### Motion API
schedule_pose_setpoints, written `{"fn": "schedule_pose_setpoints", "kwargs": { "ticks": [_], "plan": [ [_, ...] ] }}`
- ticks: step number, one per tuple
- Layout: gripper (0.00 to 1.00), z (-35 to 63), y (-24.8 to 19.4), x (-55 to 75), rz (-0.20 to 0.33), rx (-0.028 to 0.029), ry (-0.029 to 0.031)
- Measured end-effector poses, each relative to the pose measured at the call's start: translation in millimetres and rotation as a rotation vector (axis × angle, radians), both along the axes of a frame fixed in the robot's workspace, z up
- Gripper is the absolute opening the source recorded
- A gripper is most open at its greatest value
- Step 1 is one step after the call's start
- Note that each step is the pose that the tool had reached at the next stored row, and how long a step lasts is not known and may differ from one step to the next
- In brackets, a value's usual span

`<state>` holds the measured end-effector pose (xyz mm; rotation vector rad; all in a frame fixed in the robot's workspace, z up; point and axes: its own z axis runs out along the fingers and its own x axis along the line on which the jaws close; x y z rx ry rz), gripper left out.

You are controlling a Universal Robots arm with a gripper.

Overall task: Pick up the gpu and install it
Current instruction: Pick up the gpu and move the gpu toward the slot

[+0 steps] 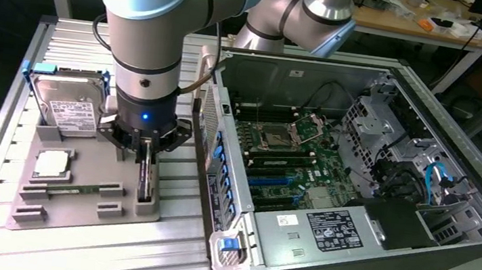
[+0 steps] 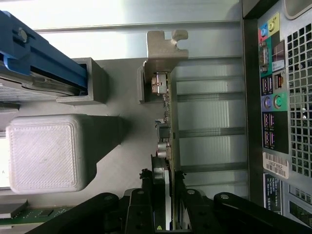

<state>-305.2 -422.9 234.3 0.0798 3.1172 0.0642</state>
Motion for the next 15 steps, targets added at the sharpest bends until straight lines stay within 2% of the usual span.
{"fn": "schedule_pose_setpoints", "kwargs": {
  "ticks": [7,15],
  "plan": [
    [0.27,0.3,0.2,0.1,0.0,0.0,-0.0001],
    [0.27,10.2,0.6,0.1,0.0,0.0001,-0.0001]
  ]
}}
